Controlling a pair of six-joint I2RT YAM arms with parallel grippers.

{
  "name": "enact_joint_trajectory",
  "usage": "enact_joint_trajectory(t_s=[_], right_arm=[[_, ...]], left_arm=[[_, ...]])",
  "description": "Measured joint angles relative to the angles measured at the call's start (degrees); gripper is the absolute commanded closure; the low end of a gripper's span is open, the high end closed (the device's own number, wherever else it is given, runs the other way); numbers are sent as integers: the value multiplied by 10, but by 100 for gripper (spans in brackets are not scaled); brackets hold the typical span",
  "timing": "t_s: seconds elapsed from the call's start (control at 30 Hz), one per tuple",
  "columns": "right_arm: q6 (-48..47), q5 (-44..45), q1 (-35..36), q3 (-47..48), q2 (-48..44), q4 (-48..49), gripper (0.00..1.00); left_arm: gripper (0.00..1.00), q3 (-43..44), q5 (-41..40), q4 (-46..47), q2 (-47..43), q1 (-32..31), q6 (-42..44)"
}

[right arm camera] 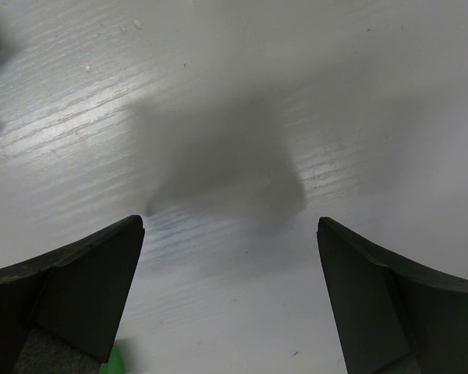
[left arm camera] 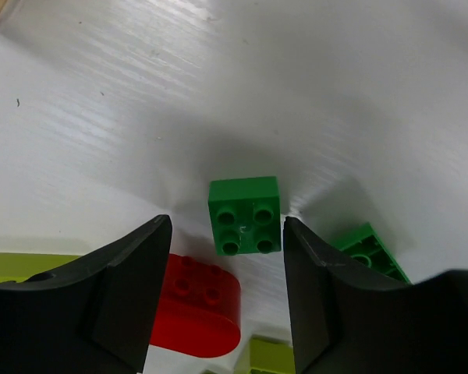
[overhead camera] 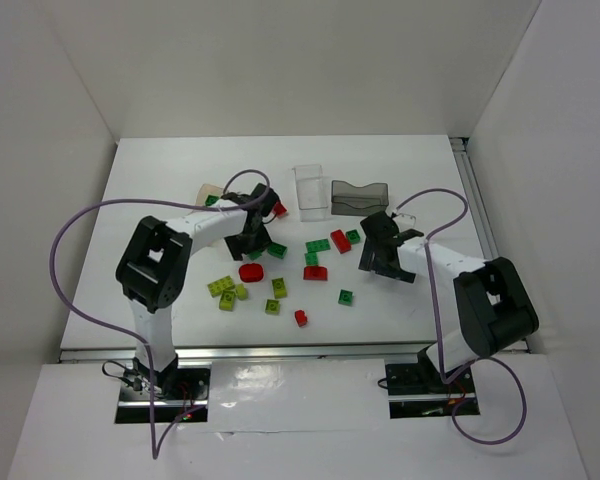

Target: Sort the legos into containers by color

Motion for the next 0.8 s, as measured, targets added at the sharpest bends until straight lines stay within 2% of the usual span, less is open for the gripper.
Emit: enact_joint_trajectory(t_s=[0.03,0.1,0.17,0.2,0.27,0.53,0.8], right_arm=[[-1,0,0,0,2,0,0],[-2,-1,0,0,6,0,0],[-4,-1,0,0,11,0,0],[-4,-1,0,0,13,0,0],[-4,-1,0,0,16,0,0],[-5,-1,0,1,16,0,0],[-7,-2,5,1,13,0,0]], left_arm=[[33,-4,0,0,1,2,-4],[45,-12,0,1,2,6,-7],[52,-16,0,4,3,8,-10],[63,-16,0,5,3,9,-9],[69,-16,2,10,4,11,-8],[70,26,12,9,4,36,25],[67,74,-13,6,-19,131,57]])
